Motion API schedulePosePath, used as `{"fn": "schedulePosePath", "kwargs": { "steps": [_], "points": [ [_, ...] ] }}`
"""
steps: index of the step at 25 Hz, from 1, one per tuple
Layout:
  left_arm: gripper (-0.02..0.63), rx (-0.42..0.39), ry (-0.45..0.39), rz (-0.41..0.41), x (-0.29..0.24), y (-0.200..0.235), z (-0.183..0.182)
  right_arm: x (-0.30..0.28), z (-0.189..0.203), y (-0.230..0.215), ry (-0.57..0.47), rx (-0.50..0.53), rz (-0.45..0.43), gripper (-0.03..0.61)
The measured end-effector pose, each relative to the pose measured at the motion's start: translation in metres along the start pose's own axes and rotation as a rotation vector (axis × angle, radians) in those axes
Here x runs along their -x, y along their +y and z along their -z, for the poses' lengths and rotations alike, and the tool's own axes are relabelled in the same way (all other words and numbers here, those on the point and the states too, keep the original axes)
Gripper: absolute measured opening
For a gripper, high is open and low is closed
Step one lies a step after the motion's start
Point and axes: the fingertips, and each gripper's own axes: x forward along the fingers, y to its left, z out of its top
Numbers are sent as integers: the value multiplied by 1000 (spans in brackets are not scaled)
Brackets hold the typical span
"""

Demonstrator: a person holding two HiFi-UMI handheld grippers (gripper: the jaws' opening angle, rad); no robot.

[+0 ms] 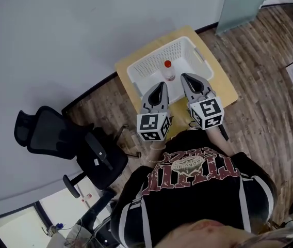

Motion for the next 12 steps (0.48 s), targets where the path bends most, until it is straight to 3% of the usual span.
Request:
{"fn": "schedulePosePath", "kwargs": {
  "steps": [12],
  "points": [
    [48,33,4,-45,-10,12,4,-34,25,-10,93,14,-61,17]
  ]
}}
